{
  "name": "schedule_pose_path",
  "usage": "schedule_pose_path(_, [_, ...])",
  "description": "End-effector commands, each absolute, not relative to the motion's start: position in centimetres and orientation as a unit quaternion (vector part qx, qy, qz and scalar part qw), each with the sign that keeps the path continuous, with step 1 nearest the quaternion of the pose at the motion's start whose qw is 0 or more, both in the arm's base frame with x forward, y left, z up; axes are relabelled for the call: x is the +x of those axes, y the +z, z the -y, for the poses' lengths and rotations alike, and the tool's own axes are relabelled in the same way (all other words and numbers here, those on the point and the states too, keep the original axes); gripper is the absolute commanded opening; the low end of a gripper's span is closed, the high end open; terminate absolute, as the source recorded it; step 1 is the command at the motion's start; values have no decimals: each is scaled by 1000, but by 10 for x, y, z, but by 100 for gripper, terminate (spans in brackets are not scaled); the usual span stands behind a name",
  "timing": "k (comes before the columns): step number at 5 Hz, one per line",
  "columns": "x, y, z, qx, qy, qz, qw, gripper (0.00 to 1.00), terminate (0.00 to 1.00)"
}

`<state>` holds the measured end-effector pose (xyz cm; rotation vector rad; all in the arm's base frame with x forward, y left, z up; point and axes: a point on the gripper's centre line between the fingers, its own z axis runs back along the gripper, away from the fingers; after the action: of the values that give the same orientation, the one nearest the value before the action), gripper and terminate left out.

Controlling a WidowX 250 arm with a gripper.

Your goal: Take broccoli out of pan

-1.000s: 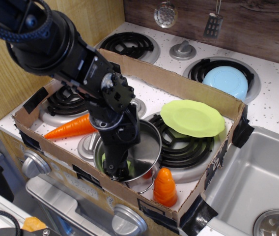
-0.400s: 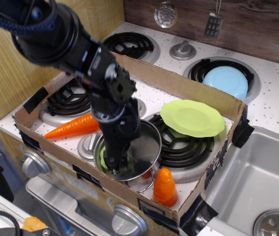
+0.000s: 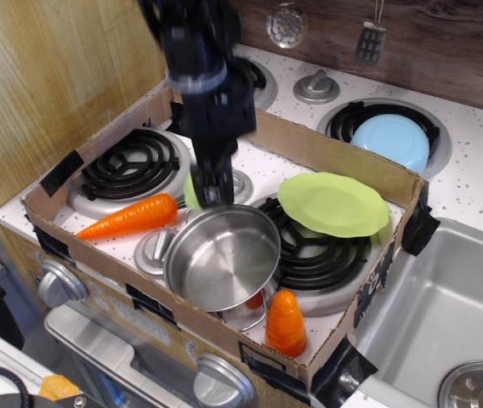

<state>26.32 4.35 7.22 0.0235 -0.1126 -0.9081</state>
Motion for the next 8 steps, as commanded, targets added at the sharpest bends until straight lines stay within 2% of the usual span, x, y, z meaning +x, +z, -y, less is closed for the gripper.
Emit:
schedule_pose_path(1, [345,92,-93,53,-512,98,852,0,0])
schedule_pose_path(2, [373,73,-99,75,-531,152,830,0,0])
schedule_pose_path(3, [385,62,-99,81,-533,191,820,0,0])
schedule_pose_path(4, [388,56,-98,73,-526,212,821,100,0])
schedule_pose_path(6, [390,52,-98,62,-536,208,816,100,0])
schedule_pose_path(7, [391,61,-97,70,-545,191,813,100,0])
schedule_pose_path(8, [388,96,-88,99,-540,163,820,100,0])
